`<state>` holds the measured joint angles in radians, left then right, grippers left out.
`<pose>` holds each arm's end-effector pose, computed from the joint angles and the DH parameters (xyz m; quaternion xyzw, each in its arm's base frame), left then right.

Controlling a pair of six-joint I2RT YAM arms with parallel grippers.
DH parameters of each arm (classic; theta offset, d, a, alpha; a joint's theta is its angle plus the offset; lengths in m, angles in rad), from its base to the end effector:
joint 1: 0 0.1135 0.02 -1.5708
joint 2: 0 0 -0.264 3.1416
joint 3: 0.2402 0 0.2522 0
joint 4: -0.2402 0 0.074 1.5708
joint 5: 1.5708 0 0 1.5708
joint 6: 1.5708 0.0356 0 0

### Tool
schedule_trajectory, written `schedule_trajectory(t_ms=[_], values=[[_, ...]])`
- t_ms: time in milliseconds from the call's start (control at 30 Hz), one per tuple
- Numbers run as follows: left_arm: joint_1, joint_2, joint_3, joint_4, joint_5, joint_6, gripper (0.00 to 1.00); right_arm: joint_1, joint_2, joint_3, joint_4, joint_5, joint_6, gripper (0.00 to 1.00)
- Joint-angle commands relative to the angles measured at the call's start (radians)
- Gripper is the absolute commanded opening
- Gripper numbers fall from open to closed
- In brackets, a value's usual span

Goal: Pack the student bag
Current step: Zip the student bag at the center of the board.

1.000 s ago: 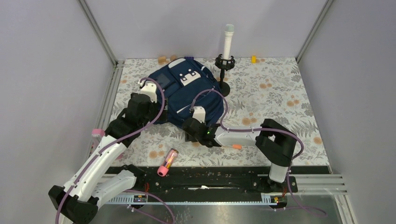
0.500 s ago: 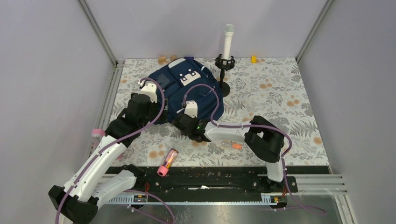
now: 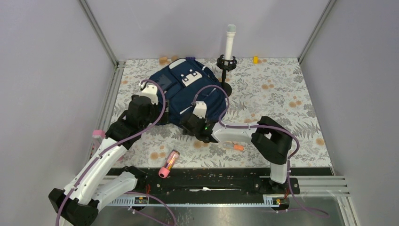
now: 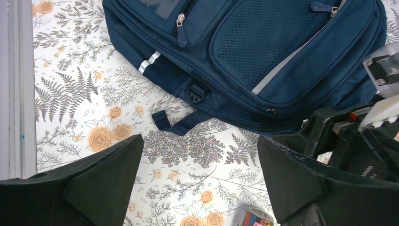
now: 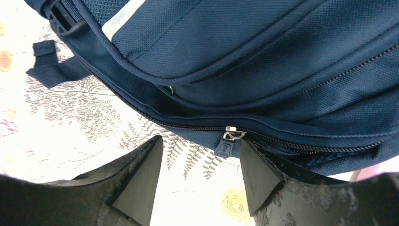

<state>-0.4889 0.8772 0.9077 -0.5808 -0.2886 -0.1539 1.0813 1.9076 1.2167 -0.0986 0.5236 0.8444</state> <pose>0.1693 -0.0786 0.3274 0.0747 0.8632 -0.0336 0.4982 0.2076 0.3518 0.1784 -0.0077 0.8985 0.1652 0.4065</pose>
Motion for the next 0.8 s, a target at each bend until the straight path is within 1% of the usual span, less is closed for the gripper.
schedule_trajectory(t_ms=[0, 100, 267, 400, 633, 767], values=[[0.006, -0.015, 0.002, 0.047, 0.007, 0.011, 0.99, -0.027, -0.094, -0.065, 0.045, -0.034, 0.057, 0.69], [0.006, -0.016, 0.002, 0.047, 0.009, 0.011, 0.99, -0.033, -0.1, -0.074, 0.049, -0.016, 0.05, 0.68], [0.006, -0.016, 0.003, 0.047, 0.022, 0.011, 0.99, -0.036, -0.012, 0.01, -0.072, 0.026, 0.028, 0.65], [0.006, -0.018, 0.002, 0.048, 0.024, 0.011, 0.99, -0.036, 0.031, 0.038, -0.102, 0.056, 0.013, 0.6], [0.006, -0.019, 0.002, 0.049, 0.023, 0.013, 0.99, -0.038, 0.065, 0.059, -0.104, 0.102, -0.025, 0.42], [0.006, -0.021, -0.002, 0.053, 0.028, 0.018, 0.99, -0.039, 0.092, 0.066, -0.103, 0.108, -0.027, 0.29]])
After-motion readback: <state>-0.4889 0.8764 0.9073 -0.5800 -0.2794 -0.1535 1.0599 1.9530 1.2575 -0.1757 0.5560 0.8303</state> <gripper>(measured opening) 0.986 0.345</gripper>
